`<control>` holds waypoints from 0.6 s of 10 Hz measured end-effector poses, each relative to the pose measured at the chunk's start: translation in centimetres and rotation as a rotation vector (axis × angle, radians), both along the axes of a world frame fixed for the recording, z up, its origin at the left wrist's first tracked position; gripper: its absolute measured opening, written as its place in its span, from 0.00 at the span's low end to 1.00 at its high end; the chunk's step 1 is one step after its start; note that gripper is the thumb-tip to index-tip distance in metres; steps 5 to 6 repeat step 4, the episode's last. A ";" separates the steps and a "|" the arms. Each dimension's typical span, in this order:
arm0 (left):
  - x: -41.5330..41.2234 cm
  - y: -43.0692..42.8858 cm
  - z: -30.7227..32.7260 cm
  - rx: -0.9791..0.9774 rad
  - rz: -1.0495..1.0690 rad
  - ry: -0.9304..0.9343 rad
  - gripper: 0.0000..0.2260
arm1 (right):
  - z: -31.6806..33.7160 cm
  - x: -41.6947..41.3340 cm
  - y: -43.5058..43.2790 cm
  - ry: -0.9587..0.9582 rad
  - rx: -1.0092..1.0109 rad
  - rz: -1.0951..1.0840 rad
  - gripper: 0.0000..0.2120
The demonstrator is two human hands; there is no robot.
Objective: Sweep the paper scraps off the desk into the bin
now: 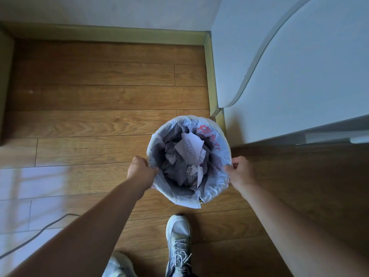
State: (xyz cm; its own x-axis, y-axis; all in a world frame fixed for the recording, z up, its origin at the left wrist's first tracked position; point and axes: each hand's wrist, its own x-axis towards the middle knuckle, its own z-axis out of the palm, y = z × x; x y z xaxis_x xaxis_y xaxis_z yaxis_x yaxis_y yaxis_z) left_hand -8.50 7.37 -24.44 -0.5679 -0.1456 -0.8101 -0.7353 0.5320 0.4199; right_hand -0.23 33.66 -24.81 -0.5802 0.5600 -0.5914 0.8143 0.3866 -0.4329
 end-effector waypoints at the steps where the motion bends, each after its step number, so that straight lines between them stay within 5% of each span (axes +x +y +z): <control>1: 0.2 0.1 -0.6 -0.001 0.003 -0.002 0.13 | -0.6 0.0 0.1 0.030 0.022 0.020 0.05; 3: 1.3 -0.7 -0.2 0.014 0.070 -0.032 0.20 | 0.0 0.3 -0.1 0.007 -0.037 0.010 0.06; 4: 1.1 -1.2 2.5 0.001 0.085 -0.027 0.26 | 2.7 -0.1 -0.4 0.003 0.012 0.005 0.17; 6: 1.1 -1.2 2.5 0.001 0.085 -0.027 0.26 | 2.7 -0.1 -0.4 0.003 0.012 0.005 0.17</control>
